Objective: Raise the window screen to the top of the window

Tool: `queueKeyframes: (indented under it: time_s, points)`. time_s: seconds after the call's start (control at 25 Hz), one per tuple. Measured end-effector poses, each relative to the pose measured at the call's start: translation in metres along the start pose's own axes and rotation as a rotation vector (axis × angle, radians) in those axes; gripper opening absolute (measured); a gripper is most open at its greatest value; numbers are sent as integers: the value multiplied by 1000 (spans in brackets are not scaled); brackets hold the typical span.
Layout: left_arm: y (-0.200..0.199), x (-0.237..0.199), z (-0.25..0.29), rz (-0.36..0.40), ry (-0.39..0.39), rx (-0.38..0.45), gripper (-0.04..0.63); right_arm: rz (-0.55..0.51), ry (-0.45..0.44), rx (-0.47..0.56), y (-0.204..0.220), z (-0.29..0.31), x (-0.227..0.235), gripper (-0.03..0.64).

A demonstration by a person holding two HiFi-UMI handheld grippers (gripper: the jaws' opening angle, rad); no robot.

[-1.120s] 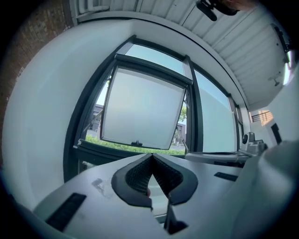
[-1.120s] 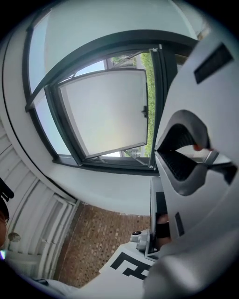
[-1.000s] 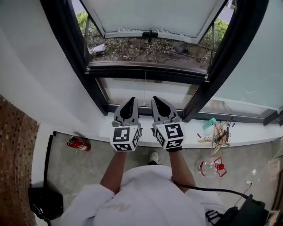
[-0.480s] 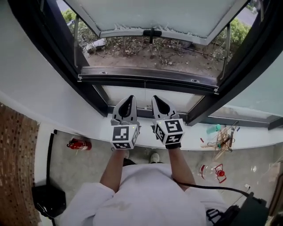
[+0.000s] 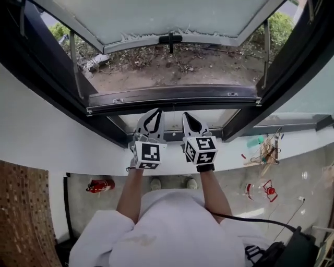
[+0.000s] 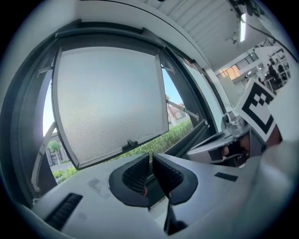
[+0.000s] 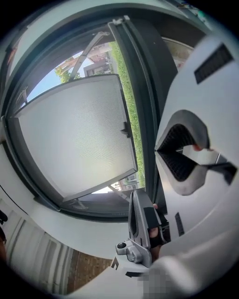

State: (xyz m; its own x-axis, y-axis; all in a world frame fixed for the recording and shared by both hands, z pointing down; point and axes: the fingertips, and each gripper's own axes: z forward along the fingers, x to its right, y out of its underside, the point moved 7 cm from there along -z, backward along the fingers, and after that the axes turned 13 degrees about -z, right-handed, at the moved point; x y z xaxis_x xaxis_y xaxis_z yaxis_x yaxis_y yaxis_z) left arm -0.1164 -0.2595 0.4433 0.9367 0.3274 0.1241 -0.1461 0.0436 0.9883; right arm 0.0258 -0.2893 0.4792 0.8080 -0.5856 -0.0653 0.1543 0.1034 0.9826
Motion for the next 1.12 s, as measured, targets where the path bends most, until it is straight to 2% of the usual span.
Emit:
queueKeyframes:
  time_s: [0.08,0.16,0.24,0.4,0.52,0.68,0.96,1.04,1.12]
  points:
    - [11,-2,6,84,28,-49,-2,9,8,-20,7,7,-6,-5]
    - [20,-1,15,187,54,-94,53,11,15,-40,14,14,-11,-5]
    - [27,0,22,278,68,-132,77,10,18,-64,22,18,-14,-5]
    - [40,2,35,420,101,-217,112,26,39,-106,36,24,-10,-5]
    - [50,-1,42,498,103,-267,126,39,46,-115,47,29,-5,-5]
    - [53,-6,46,547,78,-275,127,15,16,-130,63,35,-4,-5]
    - [55,-11,52,557,75,-328,127,-99,-55,-140,77,51,-15,-6]
    - [55,-11,52,564,77,-340,127,-103,-80,-146,79,58,-19,100]
    - [55,-11,52,565,74,-360,127,-103,-75,-151,81,63,-22,106]
